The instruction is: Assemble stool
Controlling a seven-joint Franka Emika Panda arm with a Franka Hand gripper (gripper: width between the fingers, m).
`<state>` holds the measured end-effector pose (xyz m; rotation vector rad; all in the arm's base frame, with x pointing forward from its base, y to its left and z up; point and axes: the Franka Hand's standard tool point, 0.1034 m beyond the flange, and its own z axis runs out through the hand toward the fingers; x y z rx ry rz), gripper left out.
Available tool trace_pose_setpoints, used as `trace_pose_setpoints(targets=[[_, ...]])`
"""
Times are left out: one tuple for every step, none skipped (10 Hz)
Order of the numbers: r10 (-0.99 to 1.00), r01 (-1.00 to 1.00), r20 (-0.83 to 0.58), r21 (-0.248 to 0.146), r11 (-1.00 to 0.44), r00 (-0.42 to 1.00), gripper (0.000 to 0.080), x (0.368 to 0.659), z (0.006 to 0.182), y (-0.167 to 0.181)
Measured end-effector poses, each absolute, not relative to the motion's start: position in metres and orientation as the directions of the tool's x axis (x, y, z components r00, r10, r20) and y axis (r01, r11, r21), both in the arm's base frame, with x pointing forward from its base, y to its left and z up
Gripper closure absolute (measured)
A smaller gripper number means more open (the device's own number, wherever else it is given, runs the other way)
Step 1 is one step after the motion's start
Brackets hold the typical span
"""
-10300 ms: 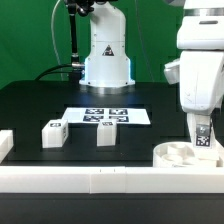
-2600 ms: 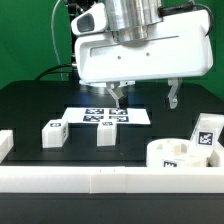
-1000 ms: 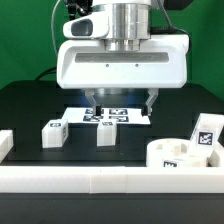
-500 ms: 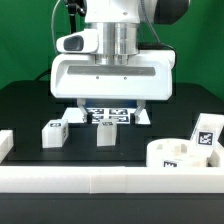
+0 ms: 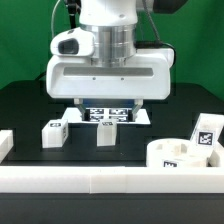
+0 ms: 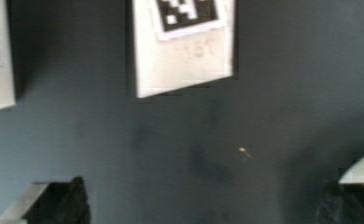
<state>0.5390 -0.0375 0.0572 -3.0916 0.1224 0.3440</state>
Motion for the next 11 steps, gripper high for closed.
trace_pose_setpoints(targets=[[-0.077,-0.092,-0.305,-0.035,-0.995,0.949,0.0151,0.536,0.059,-0.042],[-0.075,-0.092,-0.33,-0.036,-0.995,0.941,0.0151,0.539,0.057,-0.04],[-0.067,-0.093,-0.408,-0.044,-0.995,0.91,0.0151,0.532,0.057,-0.038],[-0.069,-0.103,-0.482,-0.044,-0.994,0.873,0.0151,0.53,0.055,-0.036],[-0.083,-0.12,-0.54,-0.033,-0.992,0.837,0.0151,0.529,0.051,-0.033],[-0.086,-0.125,-0.579,-0.028,-0.992,0.81,0.0151,0.527,0.045,-0.032],[-0.092,-0.136,-0.643,-0.019,-0.99,0.76,0.0151,0.517,0.042,-0.029],[-0.082,-0.13,-0.691,-0.018,-0.991,0.719,0.0151,0.515,0.039,-0.026],[-0.074,-0.125,-0.727,-0.016,-0.992,0.682,0.0151,0.512,0.036,-0.025],[-0.07,-0.128,-0.777,-0.014,-0.992,0.626,0.0151,0.506,0.032,-0.026],[-0.066,-0.131,-0.819,-0.011,-0.991,0.57,0.0151,0.502,0.026,-0.029]])
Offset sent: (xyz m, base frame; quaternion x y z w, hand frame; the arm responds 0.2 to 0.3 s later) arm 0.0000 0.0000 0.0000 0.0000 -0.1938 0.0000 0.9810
